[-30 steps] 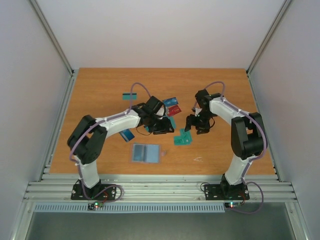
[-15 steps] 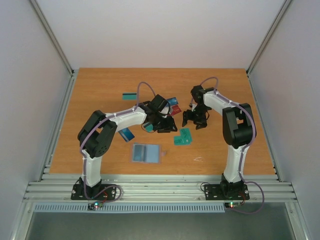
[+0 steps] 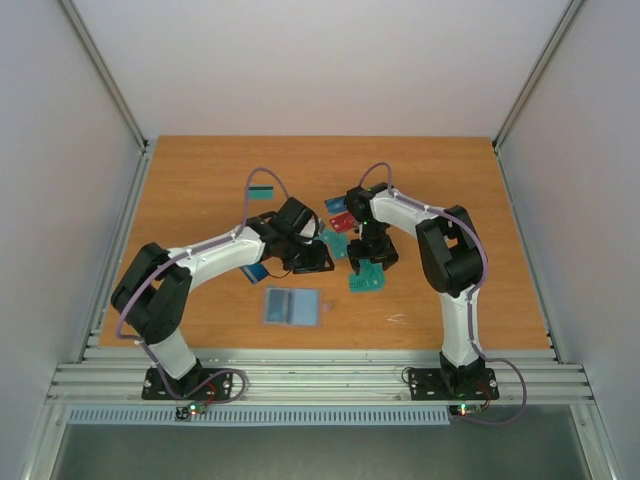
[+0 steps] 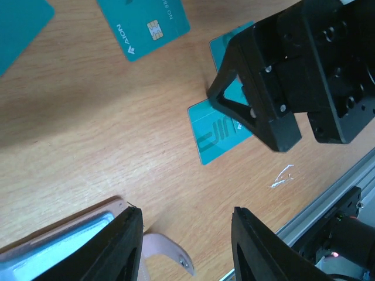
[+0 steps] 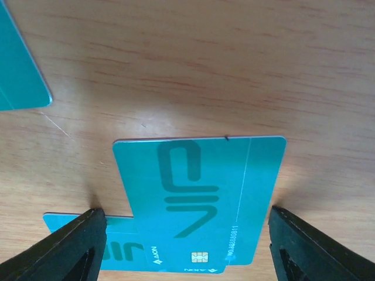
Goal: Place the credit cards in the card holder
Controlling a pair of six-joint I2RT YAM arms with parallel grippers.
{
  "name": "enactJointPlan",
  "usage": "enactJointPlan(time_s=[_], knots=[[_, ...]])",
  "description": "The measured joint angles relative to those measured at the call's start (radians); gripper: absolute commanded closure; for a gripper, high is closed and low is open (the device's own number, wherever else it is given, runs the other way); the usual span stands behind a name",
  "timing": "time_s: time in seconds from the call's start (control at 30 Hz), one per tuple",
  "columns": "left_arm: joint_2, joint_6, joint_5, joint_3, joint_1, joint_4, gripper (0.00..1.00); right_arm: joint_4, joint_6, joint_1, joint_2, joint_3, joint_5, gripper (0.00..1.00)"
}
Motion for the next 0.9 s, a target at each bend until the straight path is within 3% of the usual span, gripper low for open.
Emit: enactJointPlan(time_s=[0.1,0.3,0.67,0.9], knots=[[-0.040,0.001,-0.016,-0.031,0.001,-0.001,0.57,0.003,-0.002,0.000,-0.005,-0.013,0.002,0.42],[-0.124,0.000,-0.046,-0.103,0.001,-0.005,0.57,0.031,0.012,0.000,-0.037,-0.064,0.006,0.48],[-0.294,-0.009,-0.080,-0.220,0.002,-0.013,0.57,0.046,0.051,-0.002,-0.108,-0.168,-0.001,0.49],[-0.390,-0.032,-0.095,-0.297,0.002,-0.018,0.57,0.055,0.127,0.008,-0.203,-0.334,-0.075,0.49]])
